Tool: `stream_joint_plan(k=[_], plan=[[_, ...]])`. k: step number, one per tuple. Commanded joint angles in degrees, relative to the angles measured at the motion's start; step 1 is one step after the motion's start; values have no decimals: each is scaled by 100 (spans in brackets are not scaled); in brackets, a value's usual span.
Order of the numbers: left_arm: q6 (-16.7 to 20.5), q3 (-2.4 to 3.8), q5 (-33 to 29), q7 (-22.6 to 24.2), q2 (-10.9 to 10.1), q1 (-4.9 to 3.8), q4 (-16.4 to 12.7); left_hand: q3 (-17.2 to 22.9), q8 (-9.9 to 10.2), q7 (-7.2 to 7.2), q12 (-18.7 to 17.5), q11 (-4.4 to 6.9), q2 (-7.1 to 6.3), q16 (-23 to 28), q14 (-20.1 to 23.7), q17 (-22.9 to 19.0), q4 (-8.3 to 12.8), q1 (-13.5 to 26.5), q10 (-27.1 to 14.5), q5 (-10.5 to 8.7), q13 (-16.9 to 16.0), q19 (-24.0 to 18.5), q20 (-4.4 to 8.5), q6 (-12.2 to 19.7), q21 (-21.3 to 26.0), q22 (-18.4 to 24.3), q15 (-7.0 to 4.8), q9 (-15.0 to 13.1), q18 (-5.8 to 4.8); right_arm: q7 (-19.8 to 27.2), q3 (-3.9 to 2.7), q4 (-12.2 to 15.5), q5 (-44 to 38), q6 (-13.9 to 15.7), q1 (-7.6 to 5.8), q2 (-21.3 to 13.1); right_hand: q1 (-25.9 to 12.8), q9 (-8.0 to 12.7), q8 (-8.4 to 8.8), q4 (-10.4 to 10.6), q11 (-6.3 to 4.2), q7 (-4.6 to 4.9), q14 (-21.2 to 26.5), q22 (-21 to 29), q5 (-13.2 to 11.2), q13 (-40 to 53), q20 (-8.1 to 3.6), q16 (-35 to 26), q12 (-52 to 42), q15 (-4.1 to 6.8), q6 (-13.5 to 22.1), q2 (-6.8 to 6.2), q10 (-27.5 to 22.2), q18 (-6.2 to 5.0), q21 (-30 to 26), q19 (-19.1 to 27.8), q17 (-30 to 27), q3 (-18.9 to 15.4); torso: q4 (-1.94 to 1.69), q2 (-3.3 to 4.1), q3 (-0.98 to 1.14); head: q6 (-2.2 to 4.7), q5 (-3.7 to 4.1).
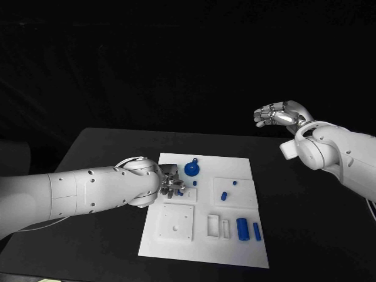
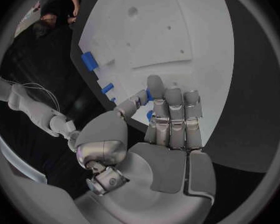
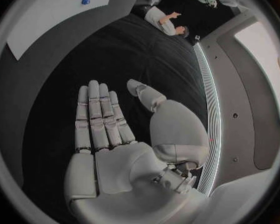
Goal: Assemble the parts on the task board
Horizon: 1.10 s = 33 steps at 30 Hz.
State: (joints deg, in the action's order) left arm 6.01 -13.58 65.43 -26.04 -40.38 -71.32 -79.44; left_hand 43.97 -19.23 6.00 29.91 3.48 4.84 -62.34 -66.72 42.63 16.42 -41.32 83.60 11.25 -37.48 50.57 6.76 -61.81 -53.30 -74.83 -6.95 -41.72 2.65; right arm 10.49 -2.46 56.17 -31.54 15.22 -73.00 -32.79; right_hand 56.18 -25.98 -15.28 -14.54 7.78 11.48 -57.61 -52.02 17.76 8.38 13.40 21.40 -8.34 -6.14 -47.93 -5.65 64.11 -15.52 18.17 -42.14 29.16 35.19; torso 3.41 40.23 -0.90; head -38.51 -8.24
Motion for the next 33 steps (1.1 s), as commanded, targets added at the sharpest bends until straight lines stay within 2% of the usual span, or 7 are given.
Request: stream_joint_plan(k=[1,8,13,16,19,29,33], plan=[[182,3,30,93,-35,9,-80,30,45,-421,24,80,40,-43,15,-6,8,-22,-104,-25,9,-26,575,-455,-36,10,-13,-9,-76,27,-4,6,-44,-95,5,0,-43,10,-11,-2,33,-4,-11,8,32,-7,9,-34,29,-38,35,6,12,52,-32,27,-7,-33,3,0,-1,-10,-5],[425,3,41,117,-109,35,-192,39,77,-415,45,75,29,-62,3,-10,11,-42,-83,-34,10,-22,578,-446,-48,16,-16,-4,-72,27,-4,3,-44,-89,10,-8,-55,14,-14,12,33,-4,-14,7,42,-13,10,-40,39,-38,35,12,19,52,-32,28,-8,-46,-1,0,0,-21,-6],[386,2,42,132,-150,44,-213,45,110,-407,57,69,20,-73,-1,-15,12,-57,-74,-44,13,-18,580,-430,-58,21,-18,8,-69,29,-4,8,-44,-105,11,-9,-59,15,-15,16,32,-4,-14,7,45,-16,10,-42,43,-38,35,12,22,52,-33,29,-8,-51,-7,-5,0,-27,-12],[388,1,42,133,-171,50,-235,55,215,-378,59,42,28,-76,21,-44,13,-94,-87,-278,37,-35,576,-395,-70,42,-13,70,-68,28,-4,13,-44,-100,13,-12,-67,18,-18,27,32,-5,-16,6,50,-20,10,-45,49,-39,34,19,26,52,-33,29,-8,-58,-4,-4,0,-23,-9],[414,1,42,139,-179,65,-240,60,253,-369,65,33,28,-83,25,-55,12,-111,-85,-358,47,-43,574,-393,-76,52,-11,93,-68,29,-4,7,-44,-100,17,-12,-69,18,-18,29,32,-5,-17,6,52,-21,10,-46,51,-38,34,19,28,52,-34,30,-8,-60,-4,-4,0,-20,-13],[414,0,38,150,-174,83,-222,64,267,-369,77,32,21,-93,20,-60,15,-127,-72,-380,49,-43,575,-409,-83,59,-12,104,-66,30,-4,7,-44,-102,31,-12,-71,21,-20,33,32,-5,-17,6,58,-25,9,-50,58,-39,34,19,31,52,-35,32,-9,-66,-5,-1,-2,-18,-21],[417,0,36,155,-147,119,-183,65,268,-370,80,32,21,-95,18,-61,15,-130,-69,-381,49,-43,575,-414,-85,60,-13,105,-66,32,-4,12,-44,-102,34,-14,-71,22,-20,33,32,-5,-17,6,60,-26,9,-51,60,-39,35,19,32,52,-35,33,-9,-67,-1,-1,-2,-19,-25]])
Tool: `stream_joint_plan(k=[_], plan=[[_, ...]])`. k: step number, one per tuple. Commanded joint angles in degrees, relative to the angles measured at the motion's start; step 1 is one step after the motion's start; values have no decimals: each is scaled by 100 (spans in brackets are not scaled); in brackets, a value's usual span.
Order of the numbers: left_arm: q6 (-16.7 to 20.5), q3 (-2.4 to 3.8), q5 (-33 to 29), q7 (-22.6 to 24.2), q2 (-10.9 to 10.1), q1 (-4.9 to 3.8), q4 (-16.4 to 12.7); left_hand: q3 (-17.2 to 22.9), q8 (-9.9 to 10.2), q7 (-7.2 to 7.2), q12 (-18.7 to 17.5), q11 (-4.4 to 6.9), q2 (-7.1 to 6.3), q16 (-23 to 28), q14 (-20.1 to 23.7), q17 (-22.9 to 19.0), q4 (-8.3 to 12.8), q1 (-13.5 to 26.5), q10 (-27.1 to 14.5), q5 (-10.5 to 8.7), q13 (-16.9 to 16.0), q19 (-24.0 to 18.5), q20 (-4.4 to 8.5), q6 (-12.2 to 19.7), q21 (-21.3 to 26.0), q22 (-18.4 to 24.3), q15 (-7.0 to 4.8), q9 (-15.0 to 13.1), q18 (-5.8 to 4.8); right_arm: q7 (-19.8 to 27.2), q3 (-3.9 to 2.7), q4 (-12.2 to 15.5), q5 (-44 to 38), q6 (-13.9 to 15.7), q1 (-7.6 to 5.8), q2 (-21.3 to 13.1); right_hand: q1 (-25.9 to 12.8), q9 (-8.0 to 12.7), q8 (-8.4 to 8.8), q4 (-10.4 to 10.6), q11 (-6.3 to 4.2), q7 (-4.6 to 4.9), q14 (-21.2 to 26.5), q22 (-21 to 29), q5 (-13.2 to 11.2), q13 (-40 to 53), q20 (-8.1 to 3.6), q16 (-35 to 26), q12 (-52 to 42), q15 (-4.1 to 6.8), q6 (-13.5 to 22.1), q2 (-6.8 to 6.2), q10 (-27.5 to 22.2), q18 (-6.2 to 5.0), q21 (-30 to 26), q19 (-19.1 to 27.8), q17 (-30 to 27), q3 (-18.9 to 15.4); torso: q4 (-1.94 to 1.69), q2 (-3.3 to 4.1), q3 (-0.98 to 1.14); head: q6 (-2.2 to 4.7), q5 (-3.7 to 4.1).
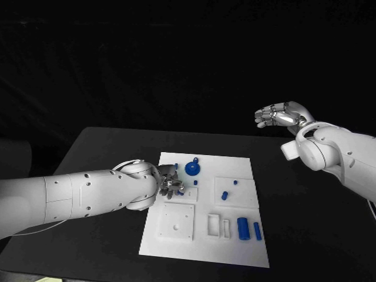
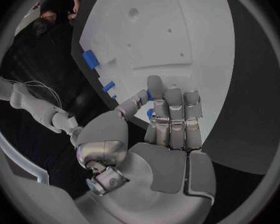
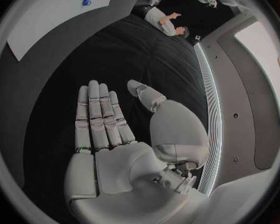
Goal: Assemble the parts on the task board
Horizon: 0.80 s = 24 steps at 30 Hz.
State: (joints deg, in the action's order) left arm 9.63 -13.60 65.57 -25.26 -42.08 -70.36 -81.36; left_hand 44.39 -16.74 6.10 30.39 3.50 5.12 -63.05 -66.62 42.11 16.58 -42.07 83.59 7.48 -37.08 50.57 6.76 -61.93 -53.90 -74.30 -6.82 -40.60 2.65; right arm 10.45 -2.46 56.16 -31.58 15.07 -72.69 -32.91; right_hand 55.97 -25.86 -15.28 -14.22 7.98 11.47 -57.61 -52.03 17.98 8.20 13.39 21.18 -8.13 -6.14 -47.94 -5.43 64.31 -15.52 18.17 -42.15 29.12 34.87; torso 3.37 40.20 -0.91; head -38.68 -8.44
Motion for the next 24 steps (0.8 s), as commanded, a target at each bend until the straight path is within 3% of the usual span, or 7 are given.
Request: stream_joint_plan(k=[1,8,21,24], plan=[[54,2,23,78,27,32,16,24,20,-380,34,31,-8,-25,8,-9,-1,-57,-66,-3,9,-43,576,-404,-25,7,-26,-7,-65,36,-4,13,-40,-88,4,-3,-50,10,-21,1,12,-5,-16,7,38,-8,10,-30,39,-39,36,-2,12,52,-35,34,-5,-36,3,2,-1,-1,-5],[57,2,23,94,59,92,73,26,23,-381,37,32,-10,-29,6,-11,0,-63,-64,-2,10,-43,576,-411,-28,9,-28,-4,-65,38,-4,20,-40,-87,9,-13,-49,12,-22,2,12,-5,-16,6,41,-11,9,-32,43,-39,36,-1,14,52,-36,35,-5,-38,9,2,-3,4,5],[-45,3,17,93,69,97,108,27,27,-382,43,33,-14,-34,3,-13,1,-70,-60,1,10,-40,577,-421,-32,12,-30,-1,-64,22,-4,33,-40,-106,14,-14,-50,13,-23,4,12,-5,-16,6,43,-13,9,-35,47,-40,36,0,16,52,-37,37,-6,-41,3,2,0,-2,34],[-94,3,-1,97,66,97,96,28,37,-390,79,40,-43,-67,-13,-14,9,-90,-40,129,3,-35,581,-465,-52,20,-37,8,-61,19,-4,32,-40,-108,19,-14,-50,14,-23,4,12,-5,-15,6,44,-14,9,-35,48,-40,36,0,17,52,-37,37,-6,-42,3,2,-2,-3,35]])
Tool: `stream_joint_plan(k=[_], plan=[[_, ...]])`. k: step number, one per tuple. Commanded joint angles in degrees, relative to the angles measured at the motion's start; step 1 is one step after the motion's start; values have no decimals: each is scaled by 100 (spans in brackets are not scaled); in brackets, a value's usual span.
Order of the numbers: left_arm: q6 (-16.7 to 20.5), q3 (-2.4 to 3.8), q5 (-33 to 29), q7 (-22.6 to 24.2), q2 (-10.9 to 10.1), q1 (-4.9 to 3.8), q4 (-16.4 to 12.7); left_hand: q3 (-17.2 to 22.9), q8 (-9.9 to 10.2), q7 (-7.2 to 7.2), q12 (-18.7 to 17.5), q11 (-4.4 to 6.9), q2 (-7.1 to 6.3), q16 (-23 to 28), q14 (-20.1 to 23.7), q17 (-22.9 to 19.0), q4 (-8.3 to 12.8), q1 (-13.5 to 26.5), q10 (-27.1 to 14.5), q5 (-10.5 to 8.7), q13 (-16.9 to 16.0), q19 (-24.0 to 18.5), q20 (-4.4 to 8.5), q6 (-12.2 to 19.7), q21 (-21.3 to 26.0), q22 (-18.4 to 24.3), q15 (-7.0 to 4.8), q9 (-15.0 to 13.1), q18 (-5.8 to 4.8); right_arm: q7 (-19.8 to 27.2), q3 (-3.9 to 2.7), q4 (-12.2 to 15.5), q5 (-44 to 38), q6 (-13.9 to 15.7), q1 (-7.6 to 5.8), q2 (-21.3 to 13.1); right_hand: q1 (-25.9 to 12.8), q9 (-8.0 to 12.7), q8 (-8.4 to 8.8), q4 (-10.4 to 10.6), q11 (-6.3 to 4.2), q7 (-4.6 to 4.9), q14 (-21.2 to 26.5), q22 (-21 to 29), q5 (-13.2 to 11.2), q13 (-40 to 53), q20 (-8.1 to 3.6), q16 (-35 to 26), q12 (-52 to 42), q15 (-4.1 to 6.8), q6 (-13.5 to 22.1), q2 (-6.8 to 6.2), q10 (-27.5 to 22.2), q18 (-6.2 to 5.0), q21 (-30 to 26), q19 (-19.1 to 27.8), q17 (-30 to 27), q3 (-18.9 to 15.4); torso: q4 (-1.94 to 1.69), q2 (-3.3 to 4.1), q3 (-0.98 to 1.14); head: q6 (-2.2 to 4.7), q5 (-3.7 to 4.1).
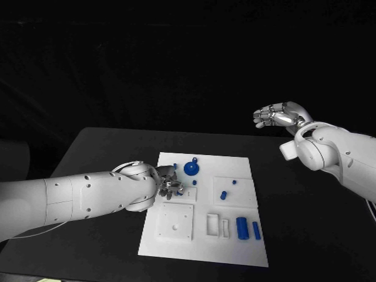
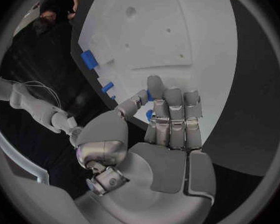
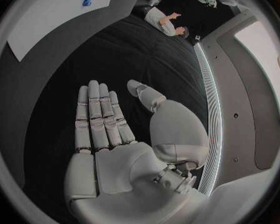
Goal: Assemble the parts on the task board
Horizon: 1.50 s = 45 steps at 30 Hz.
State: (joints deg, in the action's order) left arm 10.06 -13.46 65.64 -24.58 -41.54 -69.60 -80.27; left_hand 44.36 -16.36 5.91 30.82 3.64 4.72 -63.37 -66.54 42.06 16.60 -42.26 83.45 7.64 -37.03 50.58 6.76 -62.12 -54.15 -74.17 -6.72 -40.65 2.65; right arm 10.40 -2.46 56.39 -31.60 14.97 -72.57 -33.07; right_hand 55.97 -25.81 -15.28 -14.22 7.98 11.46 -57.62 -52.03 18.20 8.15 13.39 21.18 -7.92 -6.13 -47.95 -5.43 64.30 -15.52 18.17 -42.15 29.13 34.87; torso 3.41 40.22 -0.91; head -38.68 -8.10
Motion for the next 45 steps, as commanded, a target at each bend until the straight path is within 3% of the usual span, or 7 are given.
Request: stream_joint_plan(k=[1,12,22,35,45], plan=[[-144,-11,-20,29,13,21,-16,26,1,-379,67,32,-21,-63,-33,-6,6,-72,-11,255,-10,-36,582,-482,-39,13,-51,16,-62,23,-4,8,-39,-98,8,-1,-51,9,-23,4,12,-4,-15,7,22,-10,10,-36,27,-41,36,0,17,53,-37,38,-7,-43,-1,-1,-3,-5,0],[-182,-10,-40,57,21,21,-23,-30,-113,-497,673,139,-112,-535,-132,81,23,92,41,1317,-260,-31,657,-806,-240,37,-177,-37,-58,13,-4,5,-39,-114,28,-2,-50,11,-26,4,12,-4,-11,6,26,-13,10,-41,32,-42,35,1,20,52,-39,42,-8,-47,-1,0,0,-26,-13],[-188,-7,-53,83,42,21,-24,-35,-219,-540,977,179,-64,-744,-153,50,24,204,3,1316,-359,-29,701,-884,-325,65,-242,-77,-68,10,-4,-4,-39,-127,54,7,-42,14,-28,1,12,-3,-9,6,41,-18,10,-47,40,-44,35,4,25,52,-41,47,-9,-48,1,0,1,-38,-17],[-173,1,-76,80,118,20,26,-27,-239,-546,1048,186,-37,-790,-144,31,25,232,-22,1295,-373,-29,715,-883,-351,73,-255,-83,-69,6,-4,-18,-39,-137,68,10,-34,20,-32,-2,12,-2,-10,4,82,-26,11,-55,53,-45,34,10,33,52,-42,51,-10,-51,0,-1,1,-35,-17],[-459,6,-63,-47,170,17,99,-13,-285,-562,1154,202,20,-875,-159,15,24,257,-26,1295,-391,-28,731,-907,-392,80,-268,-102,-73,-9,-4,-32,-40,-171,69,25,-27,27,-36,-6,14,-2,-6,3,130,-36,13,-66,69,-49,36,9,39,52,-46,58,-12,-55,3,-2,3,-36,-24]])
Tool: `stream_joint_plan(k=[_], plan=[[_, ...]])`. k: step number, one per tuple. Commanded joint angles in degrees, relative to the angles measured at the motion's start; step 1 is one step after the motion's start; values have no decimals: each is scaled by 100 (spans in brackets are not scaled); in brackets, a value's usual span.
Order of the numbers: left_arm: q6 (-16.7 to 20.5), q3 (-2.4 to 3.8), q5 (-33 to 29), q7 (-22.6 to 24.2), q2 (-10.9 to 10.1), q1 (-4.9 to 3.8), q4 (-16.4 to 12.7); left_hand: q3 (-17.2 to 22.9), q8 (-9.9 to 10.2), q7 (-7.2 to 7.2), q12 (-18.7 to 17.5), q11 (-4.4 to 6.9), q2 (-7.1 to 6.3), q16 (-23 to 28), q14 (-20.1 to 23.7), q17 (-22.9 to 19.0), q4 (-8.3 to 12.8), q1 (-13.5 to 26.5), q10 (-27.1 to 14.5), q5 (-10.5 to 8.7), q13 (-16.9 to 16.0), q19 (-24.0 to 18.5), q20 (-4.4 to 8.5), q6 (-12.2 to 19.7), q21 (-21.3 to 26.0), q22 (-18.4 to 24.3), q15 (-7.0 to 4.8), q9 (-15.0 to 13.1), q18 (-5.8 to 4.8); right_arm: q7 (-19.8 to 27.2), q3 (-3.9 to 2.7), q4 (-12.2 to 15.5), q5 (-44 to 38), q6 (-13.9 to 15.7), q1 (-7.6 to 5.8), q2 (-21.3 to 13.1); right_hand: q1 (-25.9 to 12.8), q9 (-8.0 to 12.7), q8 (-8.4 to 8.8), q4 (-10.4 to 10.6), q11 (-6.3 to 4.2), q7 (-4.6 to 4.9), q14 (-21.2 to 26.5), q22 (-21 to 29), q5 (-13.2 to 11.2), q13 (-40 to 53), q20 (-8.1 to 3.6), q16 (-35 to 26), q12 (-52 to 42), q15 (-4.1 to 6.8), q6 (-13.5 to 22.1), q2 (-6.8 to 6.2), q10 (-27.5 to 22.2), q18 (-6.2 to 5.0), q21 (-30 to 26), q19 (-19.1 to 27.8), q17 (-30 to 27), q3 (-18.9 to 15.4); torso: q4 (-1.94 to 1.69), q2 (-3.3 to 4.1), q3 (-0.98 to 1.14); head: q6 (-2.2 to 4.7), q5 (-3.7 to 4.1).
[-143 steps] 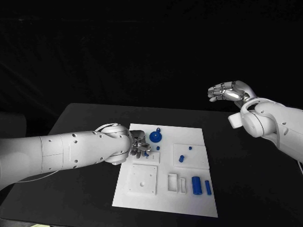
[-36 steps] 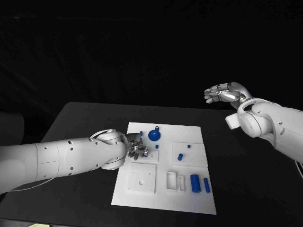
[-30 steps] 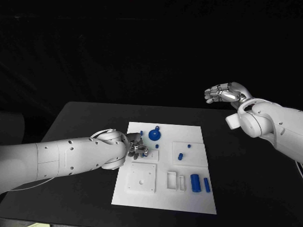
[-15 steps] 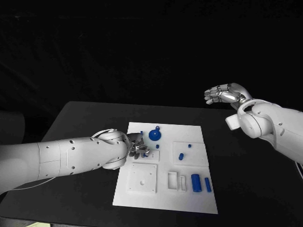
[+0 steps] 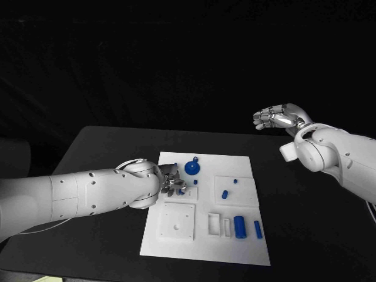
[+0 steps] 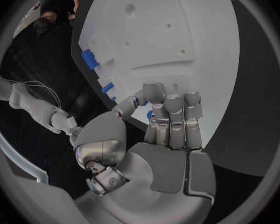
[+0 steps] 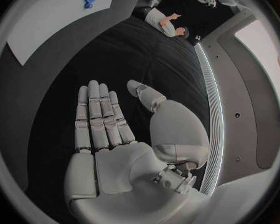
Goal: Assemble the parts on the task board
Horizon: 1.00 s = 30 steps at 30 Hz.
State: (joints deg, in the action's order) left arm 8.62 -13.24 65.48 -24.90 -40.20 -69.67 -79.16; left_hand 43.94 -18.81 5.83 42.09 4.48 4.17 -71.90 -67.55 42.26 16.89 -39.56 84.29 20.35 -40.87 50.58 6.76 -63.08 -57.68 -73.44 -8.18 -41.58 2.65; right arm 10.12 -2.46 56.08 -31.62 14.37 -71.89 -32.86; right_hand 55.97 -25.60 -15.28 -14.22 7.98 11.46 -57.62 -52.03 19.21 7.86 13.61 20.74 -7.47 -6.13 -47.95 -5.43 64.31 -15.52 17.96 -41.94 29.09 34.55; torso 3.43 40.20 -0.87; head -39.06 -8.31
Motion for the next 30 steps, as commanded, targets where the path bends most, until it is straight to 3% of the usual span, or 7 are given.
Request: stream_joint_plan(k=[1,9,10,11,12,26,30], plan=[[-341,-16,-43,-27,36,25,-10,34,-51,-557,51,121,86,-42,-58,-8,-3,0,-113,45,-10,-32,734,-815,-46,10,-123,-13,-75,17,-3,1,-39,-111,2,3,-25,7,-36,-6,14,-1,-5,3,40,-8,-8,-24,27,-50,38,10,40,52,-25,39,-9,-24,-2,1,-2,1,-2],[-427,-16,-39,-25,33,25,-39,102,-146,-586,249,148,104,-203,-58,-37,-6,84,-132,270,-33,-57,755,-848,-106,31,-136,-45,-83,15,-3,2,-44,-117,3,5,-14,14,-39,-13,15,-1,-4,2,83,-16,-6,-32,39,-52,39,12,47,52,-28,46,-9,-24,-4,0,-6,-8,-2],[-430,-16,-39,-19,33,25,-44,125,-157,-590,269,151,101,-220,-58,-40,-5,84,-134,273,-35,-60,758,-853,-111,34,-138,-48,-83,15,-3,2,-44,-116,3,5,-14,14,-39,-14,15,-1,-4,2,85,-16,-6,-32,39,-52,39,11,47,52,-29,46,-9,-24,-4,0,-7,-9,-3],[-430,-16,-39,-16,33,25,-51,313,-183,-597,324,160,6,-263,-52,-52,-13,20,-151,125,-38,-75,767,-854,-122,43,-145,-51,-80,14,-3,2,-44,-117,3,5,-13,14,-40,-14,15,-1,-4,2,88,-17,-5,-32,40,-52,39,12,48,52,-29,47,-9,-24,-4,0,-6,-12,-3],[-417,-16,-39,-14,33,25,-57,378,-205,-603,366,161,12,-294,-54,-63,-13,56,-153,99,-37,-69,768,-863,-136,53,-147,-53,-88,14,-3,2,-44,-119,4,5,-13,14,-40,-14,15,-1,-4,2,89,-17,-5,-33,40,-52,39,12,48,52,-29,47,-9,-25,-4,0,-6,-12,-3],[-166,-15,23,-68,36,26,-26,591,-413,-658,708,214,32,-554,-96,-118,-11,249,-155,290,-53,-26,812,-930,-268,98,-165,-87,-82,12,-3,-4,-45,-126,21,15,-9,18,-42,-16,15,-1,-2,1,109,-21,-4,-38,47,-54,39,13,52,52,-30,50,-10,-26,-5,3,4,-10,-13],[-155,-15,28,-73,45,26,-21,624,-486,-673,824,228,109,-635,-99,-134,-11,330,-168,285,-58,-20,821,-938,-312,111,-171,-100,-81,12,-3,-8,-45,-129,27,20,-9,19,-42,-17,16,-1,0,1,114,-23,-3,-40,49,-55,39,13,52,52,-31,53,-11,-27,-2,2,2,-9,-17]])
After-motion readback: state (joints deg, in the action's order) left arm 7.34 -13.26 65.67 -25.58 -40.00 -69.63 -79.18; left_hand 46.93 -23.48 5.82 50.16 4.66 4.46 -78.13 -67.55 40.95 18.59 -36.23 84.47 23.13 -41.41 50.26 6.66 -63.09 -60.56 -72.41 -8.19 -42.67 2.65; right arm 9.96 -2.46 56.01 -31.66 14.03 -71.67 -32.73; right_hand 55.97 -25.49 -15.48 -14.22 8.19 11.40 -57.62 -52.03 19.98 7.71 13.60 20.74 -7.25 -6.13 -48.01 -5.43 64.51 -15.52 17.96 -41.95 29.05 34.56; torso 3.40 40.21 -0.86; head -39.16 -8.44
